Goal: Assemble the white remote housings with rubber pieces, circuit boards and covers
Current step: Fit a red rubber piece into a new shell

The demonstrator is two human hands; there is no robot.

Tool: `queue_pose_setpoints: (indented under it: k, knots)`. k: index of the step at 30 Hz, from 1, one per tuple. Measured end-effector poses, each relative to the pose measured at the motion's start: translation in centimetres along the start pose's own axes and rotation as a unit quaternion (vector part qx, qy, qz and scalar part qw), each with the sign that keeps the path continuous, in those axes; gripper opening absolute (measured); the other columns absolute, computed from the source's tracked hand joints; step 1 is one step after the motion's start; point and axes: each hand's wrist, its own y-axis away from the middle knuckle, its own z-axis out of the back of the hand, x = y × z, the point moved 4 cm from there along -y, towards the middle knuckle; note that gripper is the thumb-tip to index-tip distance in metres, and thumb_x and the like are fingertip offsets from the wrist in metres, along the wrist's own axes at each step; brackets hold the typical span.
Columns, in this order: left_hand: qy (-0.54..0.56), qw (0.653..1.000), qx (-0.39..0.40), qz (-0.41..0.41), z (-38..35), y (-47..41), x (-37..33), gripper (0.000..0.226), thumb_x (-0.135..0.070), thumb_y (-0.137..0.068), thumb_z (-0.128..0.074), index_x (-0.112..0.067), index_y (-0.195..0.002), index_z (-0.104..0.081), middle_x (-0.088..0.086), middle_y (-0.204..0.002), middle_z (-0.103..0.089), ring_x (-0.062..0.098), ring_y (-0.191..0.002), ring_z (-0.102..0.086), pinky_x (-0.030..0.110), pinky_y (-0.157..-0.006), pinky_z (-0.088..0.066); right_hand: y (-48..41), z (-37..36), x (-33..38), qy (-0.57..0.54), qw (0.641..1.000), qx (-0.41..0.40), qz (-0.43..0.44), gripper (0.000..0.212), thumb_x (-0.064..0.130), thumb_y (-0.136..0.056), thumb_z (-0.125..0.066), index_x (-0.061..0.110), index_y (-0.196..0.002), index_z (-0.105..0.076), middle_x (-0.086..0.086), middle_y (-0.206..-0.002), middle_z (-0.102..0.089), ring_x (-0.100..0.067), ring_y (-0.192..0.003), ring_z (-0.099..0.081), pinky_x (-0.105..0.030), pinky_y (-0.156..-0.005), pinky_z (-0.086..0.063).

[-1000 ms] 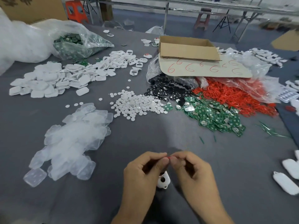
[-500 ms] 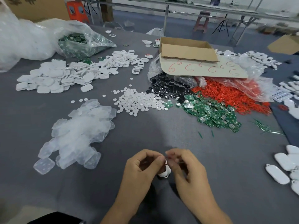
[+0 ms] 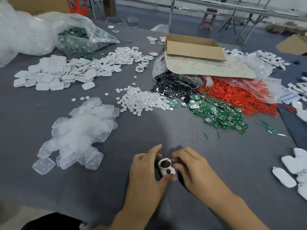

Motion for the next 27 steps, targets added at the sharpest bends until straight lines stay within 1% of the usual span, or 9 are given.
queue_pose_setpoints:
  k: [3,10,13,16,18,20,22,24,27]
  knots:
    - [0.006,1.0,0.005,0.01,-0.4,0.2,0.7,0.09,-0.039,-0.066,-0.09,-0.05,-0.141,-0.042,-0.035,-0.111,-0.051,-0.002,-0.119,-0.045,0.024,-0.101,-0.041,-0.5,-0.2,0.2,0.014,0.999,0.025,0.019,0.013,0.013,-0.096,-0.06,0.021,-0.107,-0.063,0.01,-0.101,-0.053,-0.006,-0.086,-0.055,-0.02,-0.078,-0.046]
    - [0.002,1.0,0.016,0.021,-0.5,0.1,1.4,0.09,-0.047,-0.067,-0.086,-0.054,-0.142,-0.036,-0.024,-0.121,-0.06,-0.004,-0.124,-0.04,0.008,-0.098,-0.031,-0.8,-0.2,0.7,0.019,0.998,0.048,0.028,0.013,0.018,-0.099,-0.059,0.022,-0.108,-0.067,0.009,-0.1,-0.055,-0.01,-0.083,-0.058,-0.03,-0.076,-0.051]
    - [0.002,0.999,0.026,0.02,-0.5,0.1,1.4,0.089,-0.044,-0.068,-0.088,-0.055,-0.14,-0.038,-0.023,-0.123,-0.059,-0.002,-0.124,-0.042,0.008,-0.099,-0.031,-1.0,-0.4,0.9,0.027,0.998,0.051,0.04,0.014,0.017,-0.098,-0.059,0.022,-0.107,-0.07,0.008,-0.098,-0.056,-0.009,-0.082,-0.058,-0.028,-0.074,-0.051]
    - [0.003,0.999,0.034,0.015,-0.5,0.1,1.3,0.084,-0.041,-0.069,-0.089,-0.046,-0.139,-0.044,-0.021,-0.12,-0.06,-0.001,-0.121,-0.045,0.003,-0.097,-0.027,-1.4,-0.2,0.7,0.019,0.998,0.045,0.039,0.015,0.015,-0.093,-0.064,0.023,-0.101,-0.074,0.009,-0.091,-0.059,-0.007,-0.077,-0.058,-0.024,-0.071,-0.051]
    - [0.011,0.999,0.043,0.013,-0.4,0.0,1.3,0.081,-0.038,-0.068,-0.09,-0.043,-0.137,-0.047,-0.02,-0.117,-0.061,-0.003,-0.119,-0.046,0.002,-0.095,-0.028,-1.9,-0.1,0.2,-0.018,0.998,0.049,0.031,0.014,0.013,-0.089,-0.072,0.025,-0.095,-0.077,0.01,-0.083,-0.06,-0.005,-0.074,-0.059,-0.015,-0.068,-0.046]
    - [0.031,0.998,0.053,0.018,-0.2,-0.1,1.3,0.079,-0.032,-0.068,-0.091,-0.043,-0.133,-0.048,-0.017,-0.118,-0.061,-0.014,-0.117,-0.046,-0.001,-0.093,-0.028,-2.7,0.0,-0.5,-0.087,0.994,0.066,0.009,0.014,0.013,-0.082,-0.08,0.026,-0.087,-0.079,0.011,-0.078,-0.061,-0.005,-0.072,-0.061,-0.012,-0.066,-0.043]
    - [0.042,0.997,0.063,0.026,-0.2,-0.1,1.3,0.077,-0.027,-0.068,-0.091,-0.044,-0.129,-0.048,-0.013,-0.119,-0.06,-0.022,-0.113,-0.043,-0.004,-0.089,-0.027,-3.6,0.1,-1.2,-0.162,0.981,0.103,-0.033,0.017,0.013,-0.076,-0.085,0.028,-0.081,-0.08,0.003,-0.078,-0.064,-0.013,-0.073,-0.063,-0.027,-0.068,-0.049]
    - [0.042,0.996,0.069,0.034,-0.1,-0.2,1.3,0.074,-0.028,-0.068,-0.09,-0.044,-0.128,-0.049,-0.016,-0.118,-0.057,-0.016,-0.114,-0.047,-0.003,-0.089,-0.028,-4.5,0.1,-1.4,-0.188,0.971,0.142,-0.048,0.014,0.015,-0.073,-0.087,0.026,-0.079,-0.081,-0.004,-0.082,-0.066,-0.02,-0.078,-0.064,-0.042,-0.074,-0.051]
    - [0.057,0.995,0.07,0.04,0.0,-0.1,1.2,0.069,-0.026,-0.069,-0.09,-0.043,-0.125,-0.052,-0.016,-0.116,-0.055,-0.017,-0.113,-0.05,-0.003,-0.088,-0.031,-4.7,0.3,-1.2,-0.113,0.98,0.164,0.019,0.01,0.02,-0.078,-0.085,0.026,-0.083,-0.079,0.007,-0.082,-0.065,-0.014,-0.078,-0.063,-0.027,-0.07,-0.051]
